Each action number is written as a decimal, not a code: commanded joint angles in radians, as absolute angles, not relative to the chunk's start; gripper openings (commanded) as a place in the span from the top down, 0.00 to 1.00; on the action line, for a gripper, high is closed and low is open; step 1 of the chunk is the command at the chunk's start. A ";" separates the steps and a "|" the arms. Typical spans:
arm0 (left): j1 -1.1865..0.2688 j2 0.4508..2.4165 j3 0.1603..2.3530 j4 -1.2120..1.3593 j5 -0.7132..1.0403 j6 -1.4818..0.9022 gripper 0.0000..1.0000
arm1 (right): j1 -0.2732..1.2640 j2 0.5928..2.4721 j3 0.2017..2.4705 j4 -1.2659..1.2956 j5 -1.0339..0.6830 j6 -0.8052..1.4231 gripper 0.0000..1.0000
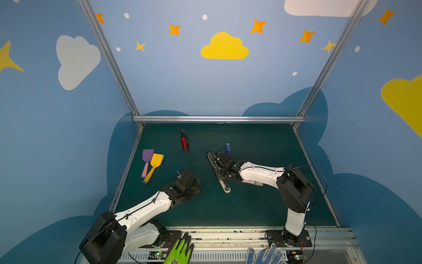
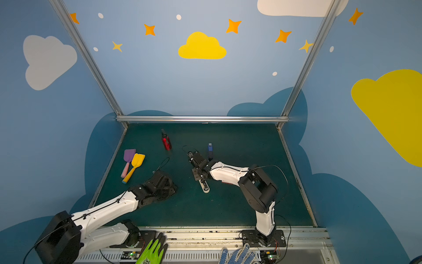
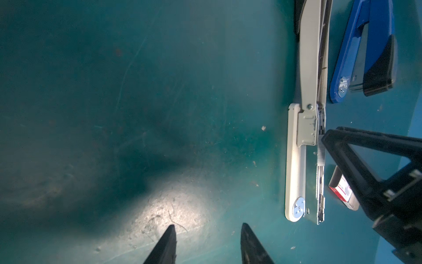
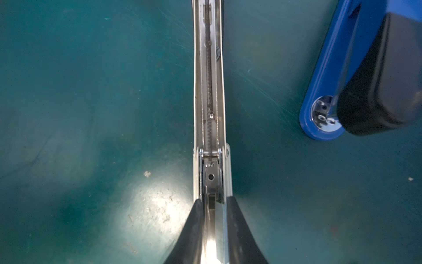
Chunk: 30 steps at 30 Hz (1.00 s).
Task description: Load the staples into the stapler
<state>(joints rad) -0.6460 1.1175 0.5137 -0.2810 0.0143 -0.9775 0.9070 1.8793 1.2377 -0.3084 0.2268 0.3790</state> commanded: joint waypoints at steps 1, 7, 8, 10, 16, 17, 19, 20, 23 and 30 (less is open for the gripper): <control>-0.640 1.114 0.502 -0.285 0.008 -0.979 0.53 | 0.905 1.817 1.250 -0.344 0.242 0.386 0.75; -0.638 1.123 0.509 -0.275 0.019 -0.971 0.53 | 0.817 1.765 1.235 -0.431 0.046 0.421 0.69; -0.638 1.125 0.512 -0.271 0.024 -0.970 0.53 | 0.791 1.753 1.216 -0.418 -0.027 0.420 0.67; -0.638 1.132 0.516 -0.258 0.037 -0.965 0.53 | 0.741 1.741 1.195 -0.407 -0.156 0.430 0.62; -0.638 1.161 0.542 -0.236 0.069 -0.944 0.52 | 0.637 1.759 1.142 -0.298 -0.506 0.447 0.53; -0.638 1.168 0.549 -0.236 0.072 -0.940 0.52 | 0.630 1.768 1.138 -0.281 -0.535 0.452 0.52; -0.638 1.181 0.559 -0.237 0.080 -0.936 0.53 | 0.623 1.791 1.137 -0.263 -0.556 0.455 0.51; -0.638 1.187 0.562 -0.238 0.085 -0.933 0.53 | 0.621 1.804 1.136 -0.255 -0.563 0.458 0.51; -0.638 1.199 0.569 -0.238 0.091 -0.928 0.53 | 0.612 1.836 1.131 -0.221 -0.586 0.469 0.52; -0.638 1.196 0.569 -0.245 0.087 -0.928 0.53 | 0.605 1.896 1.126 -0.192 -0.569 0.470 0.53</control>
<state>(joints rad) -0.6415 1.1969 0.5461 -0.2352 0.0895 -0.9421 0.6098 1.8862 1.1385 -0.2195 -0.5514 0.4671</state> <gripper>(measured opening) 0.474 0.465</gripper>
